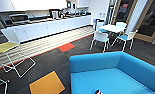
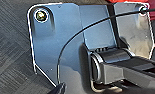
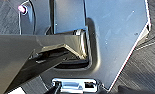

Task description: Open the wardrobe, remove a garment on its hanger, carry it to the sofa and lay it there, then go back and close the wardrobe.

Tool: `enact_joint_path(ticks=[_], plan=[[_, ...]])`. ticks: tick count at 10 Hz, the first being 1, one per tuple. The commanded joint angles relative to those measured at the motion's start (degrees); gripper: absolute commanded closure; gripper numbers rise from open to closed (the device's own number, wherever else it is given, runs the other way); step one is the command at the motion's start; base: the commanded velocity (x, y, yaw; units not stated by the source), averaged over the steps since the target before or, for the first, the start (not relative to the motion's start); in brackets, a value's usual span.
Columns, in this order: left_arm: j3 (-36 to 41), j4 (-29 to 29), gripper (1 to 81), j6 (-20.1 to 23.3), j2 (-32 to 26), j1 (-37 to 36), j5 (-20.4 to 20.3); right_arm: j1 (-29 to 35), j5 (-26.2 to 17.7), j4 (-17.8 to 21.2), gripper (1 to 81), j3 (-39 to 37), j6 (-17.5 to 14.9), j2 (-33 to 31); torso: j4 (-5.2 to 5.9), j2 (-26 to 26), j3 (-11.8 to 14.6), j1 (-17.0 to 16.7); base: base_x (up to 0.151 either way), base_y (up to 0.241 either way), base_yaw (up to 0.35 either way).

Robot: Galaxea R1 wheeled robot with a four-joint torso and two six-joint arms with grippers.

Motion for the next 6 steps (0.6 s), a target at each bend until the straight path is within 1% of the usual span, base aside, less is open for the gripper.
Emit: enact_joint_path(ticks=[1, 6], plan=[[-1.7, 2.7, 1.0, 0.1, 1.7, -1.9, 3.6, 0.4, -3.8, -0.1, 1.0, 0.3, -0.2, 0.5, 0.0, 0.0, 0.0, 0.0, 0.0, 0.0, 0.306], [-2.5, 3.0, 1.0, 0.1, 2.2, -1.9, 3.6, 0.2, -3.7, -0.1, 1.0, 0.3, -0.2, 0.4, 0.0, 0.0, 0.0, 0.0, 0.0, 0.0, 0.306]])
